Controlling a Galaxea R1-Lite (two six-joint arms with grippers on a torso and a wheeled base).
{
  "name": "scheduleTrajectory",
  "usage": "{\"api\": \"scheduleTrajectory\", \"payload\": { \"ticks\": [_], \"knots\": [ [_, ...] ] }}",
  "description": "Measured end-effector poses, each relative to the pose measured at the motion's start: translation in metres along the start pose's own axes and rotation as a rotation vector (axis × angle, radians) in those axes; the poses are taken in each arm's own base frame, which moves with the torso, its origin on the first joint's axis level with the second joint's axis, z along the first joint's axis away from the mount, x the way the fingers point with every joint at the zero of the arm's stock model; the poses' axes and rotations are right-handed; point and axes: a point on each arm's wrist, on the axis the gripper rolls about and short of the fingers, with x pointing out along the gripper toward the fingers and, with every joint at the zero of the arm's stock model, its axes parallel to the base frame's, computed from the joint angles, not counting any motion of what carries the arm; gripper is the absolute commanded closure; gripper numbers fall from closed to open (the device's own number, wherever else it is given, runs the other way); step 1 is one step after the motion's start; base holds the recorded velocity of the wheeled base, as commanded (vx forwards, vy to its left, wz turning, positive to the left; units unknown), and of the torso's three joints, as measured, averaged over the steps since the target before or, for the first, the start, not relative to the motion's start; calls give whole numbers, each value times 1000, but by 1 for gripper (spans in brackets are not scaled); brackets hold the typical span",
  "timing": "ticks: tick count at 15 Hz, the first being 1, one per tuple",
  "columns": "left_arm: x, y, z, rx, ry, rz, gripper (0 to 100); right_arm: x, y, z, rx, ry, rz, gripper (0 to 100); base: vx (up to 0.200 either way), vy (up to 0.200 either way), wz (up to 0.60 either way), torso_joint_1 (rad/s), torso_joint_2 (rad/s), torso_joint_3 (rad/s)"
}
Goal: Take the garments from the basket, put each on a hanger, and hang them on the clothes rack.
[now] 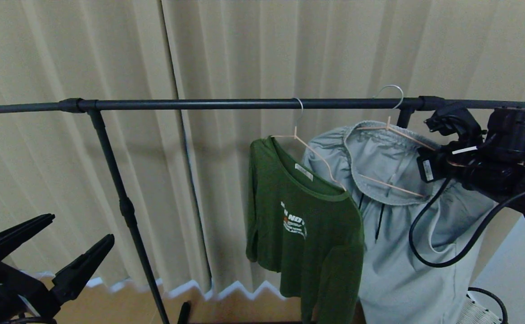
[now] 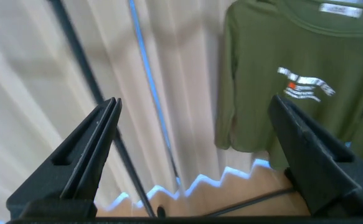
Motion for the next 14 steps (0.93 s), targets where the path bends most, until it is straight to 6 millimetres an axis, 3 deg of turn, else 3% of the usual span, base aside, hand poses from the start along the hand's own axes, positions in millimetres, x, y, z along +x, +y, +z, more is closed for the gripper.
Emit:
{"api": "scheduleTrajectory", "payload": {
  "ticks": [7, 14],
  "knots": [
    [-1, 1, 5, -3, -28, -6, 0, 15, 8, -3, -39, 15, 13, 100, 0, 0, 0, 0, 0, 0],
    [-1, 1, 7, -3, -34, -6, 0, 14, 25, -1, -53, 8, 61, 100, 0, 0, 0, 0, 0, 0]
  ]
}}
